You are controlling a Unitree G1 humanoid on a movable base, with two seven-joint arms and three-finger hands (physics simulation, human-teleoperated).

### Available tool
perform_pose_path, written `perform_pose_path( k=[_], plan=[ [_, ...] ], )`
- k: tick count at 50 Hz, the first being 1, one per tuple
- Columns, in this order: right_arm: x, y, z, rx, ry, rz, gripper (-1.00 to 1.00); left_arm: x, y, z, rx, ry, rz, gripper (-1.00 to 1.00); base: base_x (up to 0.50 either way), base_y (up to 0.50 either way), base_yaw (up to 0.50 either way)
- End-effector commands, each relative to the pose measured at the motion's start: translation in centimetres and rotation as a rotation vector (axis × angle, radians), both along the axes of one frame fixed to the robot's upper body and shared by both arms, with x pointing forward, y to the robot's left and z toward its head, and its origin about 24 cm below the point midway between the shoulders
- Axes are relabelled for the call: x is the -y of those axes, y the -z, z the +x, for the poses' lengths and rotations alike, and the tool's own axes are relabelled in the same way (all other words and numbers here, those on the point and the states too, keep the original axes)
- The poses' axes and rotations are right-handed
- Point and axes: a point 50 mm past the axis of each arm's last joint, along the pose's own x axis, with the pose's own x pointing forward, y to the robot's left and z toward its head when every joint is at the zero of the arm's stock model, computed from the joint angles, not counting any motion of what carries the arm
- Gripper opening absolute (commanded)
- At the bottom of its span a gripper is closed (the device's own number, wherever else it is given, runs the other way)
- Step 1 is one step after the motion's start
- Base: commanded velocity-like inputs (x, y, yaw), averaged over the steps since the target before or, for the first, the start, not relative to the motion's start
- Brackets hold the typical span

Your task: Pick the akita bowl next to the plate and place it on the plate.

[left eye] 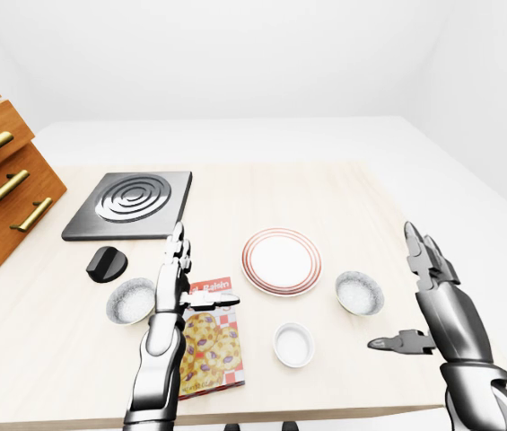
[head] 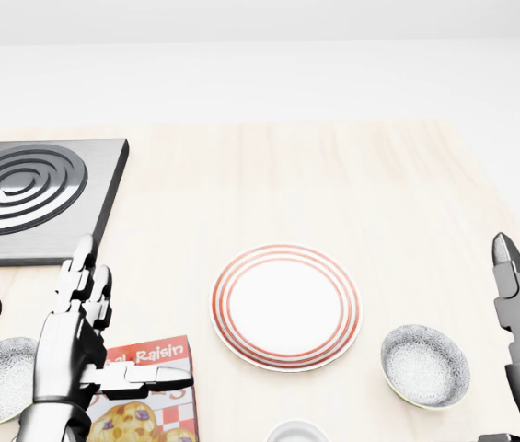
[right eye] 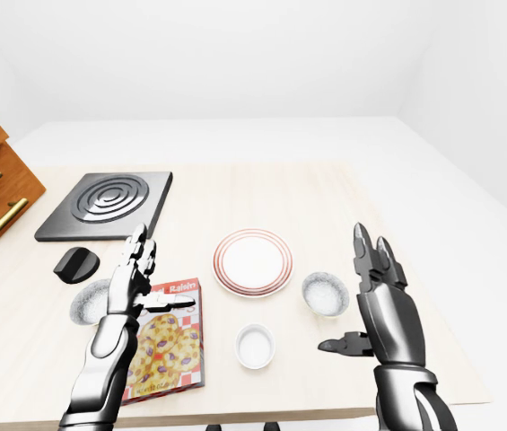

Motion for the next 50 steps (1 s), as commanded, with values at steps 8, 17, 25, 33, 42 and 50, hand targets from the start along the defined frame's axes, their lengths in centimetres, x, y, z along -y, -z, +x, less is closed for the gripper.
perform_pose_path(
  k=[8, 17, 25, 33, 42, 50],
  plan=[
    [1.7, 2.8, -0.8, -0.077, 0.196, -0.12, 1.0, 0.0, 0.1, 0.0, 0.0, -0.001, 0.001, 1.0, 0.0, 0.0, 0.0],
    [2.0, 3.3, -0.7, -0.082, 0.228, -0.175, 1.0, 0.1, -0.1, 0.0, 0.0, -0.002, 0.001, 1.0, 0.0, 0.0, 0.0],
    [2.4, 3.8, -0.4, -0.067, 0.27, -0.282, 1.0, -0.1, 0.1, 0.1, -0.01, -0.005, -0.014, 1.0, 0.0, 0.0, 0.0],
    [2.1, 4.0, 0.0, -0.034, 0.281, -0.388, 1.0, -0.2, 0.2, 0.2, -0.014, -0.006, -0.022, 1.0, 0.0, 0.0, 0.0],
    [1.5, 3.9, 0.6, 0.006, 0.259, -0.457, 1.0, -0.1, 0.1, 0.1, -0.013, -0.006, -0.02, 1.0, 0.0, 0.0, 0.0],
    [1.1, 4.1, 1.1, 0.059, 0.246, -0.575, 1.0, -0.1, 0.0, 0.1, -0.014, -0.006, -0.022, 1.0, 0.0, 0.0, 0.0]
  ],
)
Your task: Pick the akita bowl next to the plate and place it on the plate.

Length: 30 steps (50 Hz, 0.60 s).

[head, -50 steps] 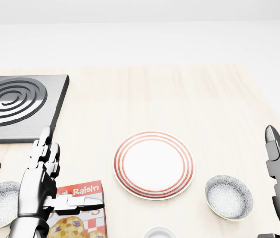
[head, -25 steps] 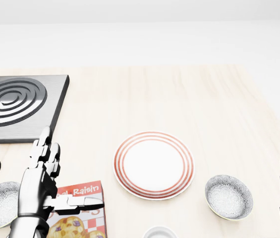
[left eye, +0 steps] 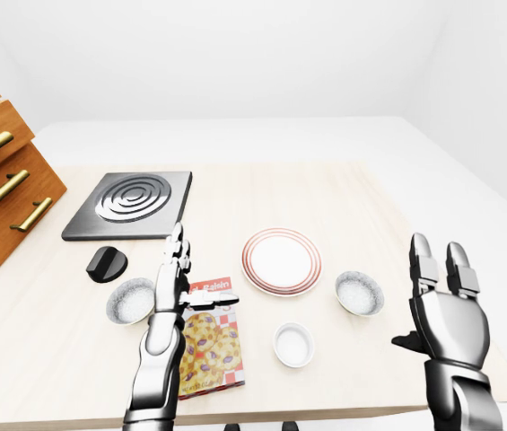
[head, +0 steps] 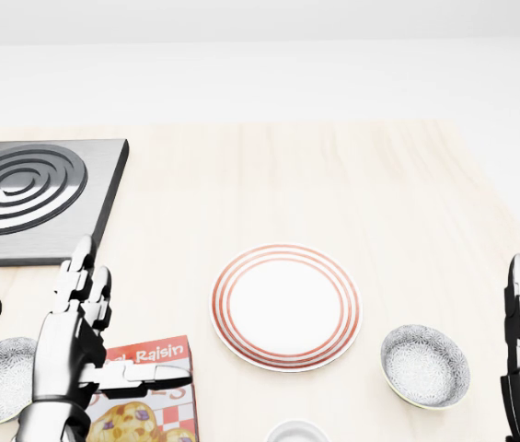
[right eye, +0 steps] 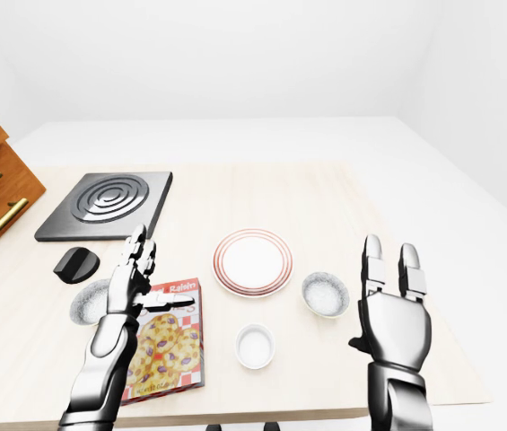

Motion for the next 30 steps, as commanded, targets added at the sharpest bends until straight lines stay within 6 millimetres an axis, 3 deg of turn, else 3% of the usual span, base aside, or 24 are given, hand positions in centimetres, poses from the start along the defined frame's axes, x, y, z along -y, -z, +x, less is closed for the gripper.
perform_pose_path(
  k=[1, 14, 30],
  plan=[
    [-0.5, 0.2, 0.5, 0.032, -0.027, -0.118, 1.0, 0.0, -0.1, 0.0, -0.001, 0.0, -0.003, 1.0, 0.0, 0.0, 0.0],
    [-1.3, 1.3, 1.5, 0.071, -0.09, -0.236, 1.0, -0.1, 0.0, 0.0, -0.005, -0.002, -0.01, 1.0, 0.0, 0.0, 0.0],
    [-2.3, 2.8, 2.2, 0.084, -0.159, -0.255, 1.0, -0.1, -0.1, 0.0, -0.005, -0.002, -0.01, 1.0, 0.0, 0.0, 0.0]
  ],
)
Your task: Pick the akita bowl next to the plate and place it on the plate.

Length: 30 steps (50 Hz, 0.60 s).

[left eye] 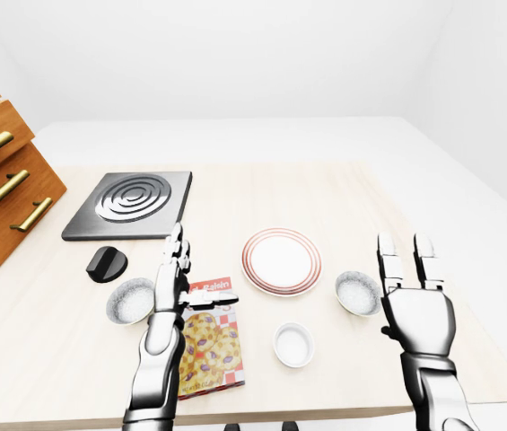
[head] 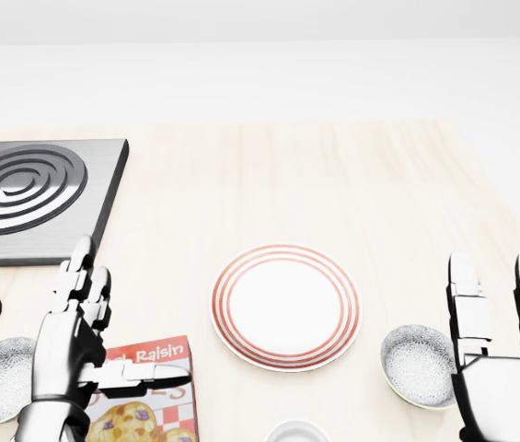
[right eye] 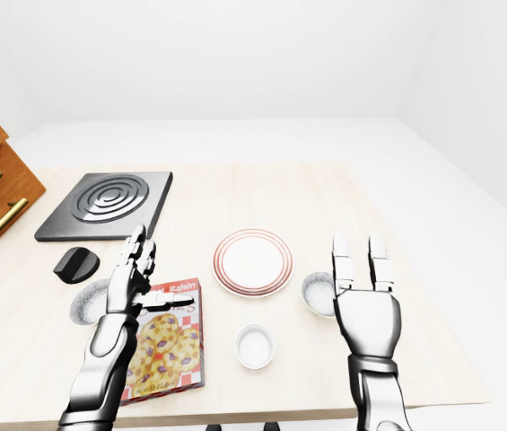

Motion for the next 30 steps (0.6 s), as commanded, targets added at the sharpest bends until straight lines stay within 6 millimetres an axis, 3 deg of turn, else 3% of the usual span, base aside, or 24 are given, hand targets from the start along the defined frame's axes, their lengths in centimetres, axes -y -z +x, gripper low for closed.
perform_pose_path(
  k=[1, 30],
  plan=[
    [-0.6, 0.9, 0.5, 0.011, -0.047, -0.031, 1.0, 0.0, 0.0, 0.0, 0.0, 0.0, -0.001, 1.0, 0.0, 0.0, 0.0],
    [-0.3, 5.1, 1.5, -0.101, -0.089, -0.023, 1.0, 0.0, 0.0, 0.0, -0.001, -0.002, -0.001, 1.0, 0.0, 0.0, 0.0]
  ],
)
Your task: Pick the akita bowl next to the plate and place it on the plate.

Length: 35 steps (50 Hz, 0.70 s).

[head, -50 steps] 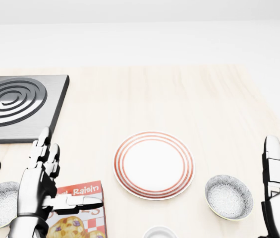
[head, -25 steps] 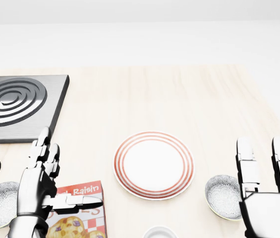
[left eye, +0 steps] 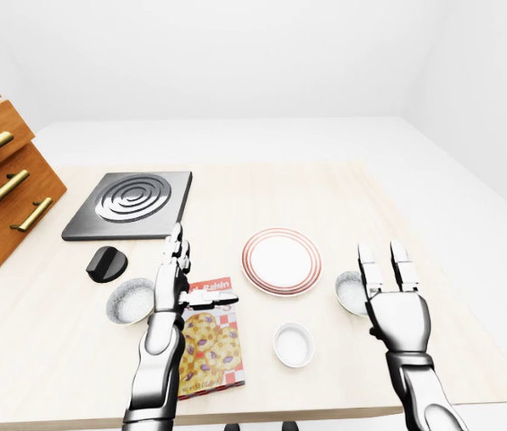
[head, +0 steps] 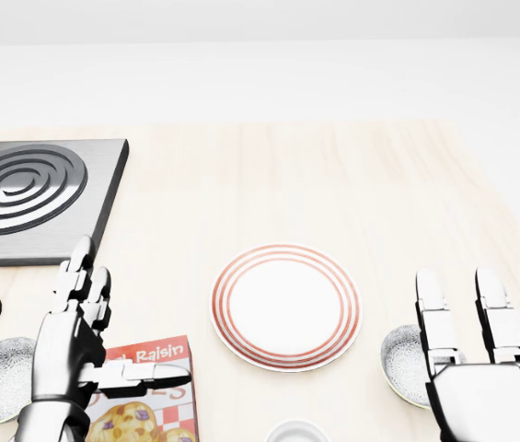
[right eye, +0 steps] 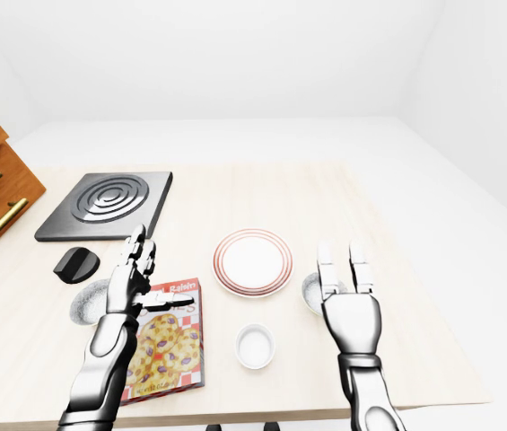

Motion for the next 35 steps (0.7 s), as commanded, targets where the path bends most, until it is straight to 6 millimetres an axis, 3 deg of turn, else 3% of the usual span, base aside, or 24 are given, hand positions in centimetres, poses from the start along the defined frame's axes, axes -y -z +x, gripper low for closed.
perform_pose_path(
  k=[1, 35],
  plan=[
    [0.2, 1.7, 0.4, -0.078, -0.01, -0.002, 1.0, 0.0, 0.0, 0.0, 0.0, -0.001, 0.0, 1.0, 0.0, 0.0, 0.0],
    [0.6, 5.0, 1.4, -0.226, -0.026, 0.007, 1.0, 0.0, 0.0, 0.0, 0.001, -0.001, 0.001, 1.0, 0.0, 0.0, 0.0]
  ],
)
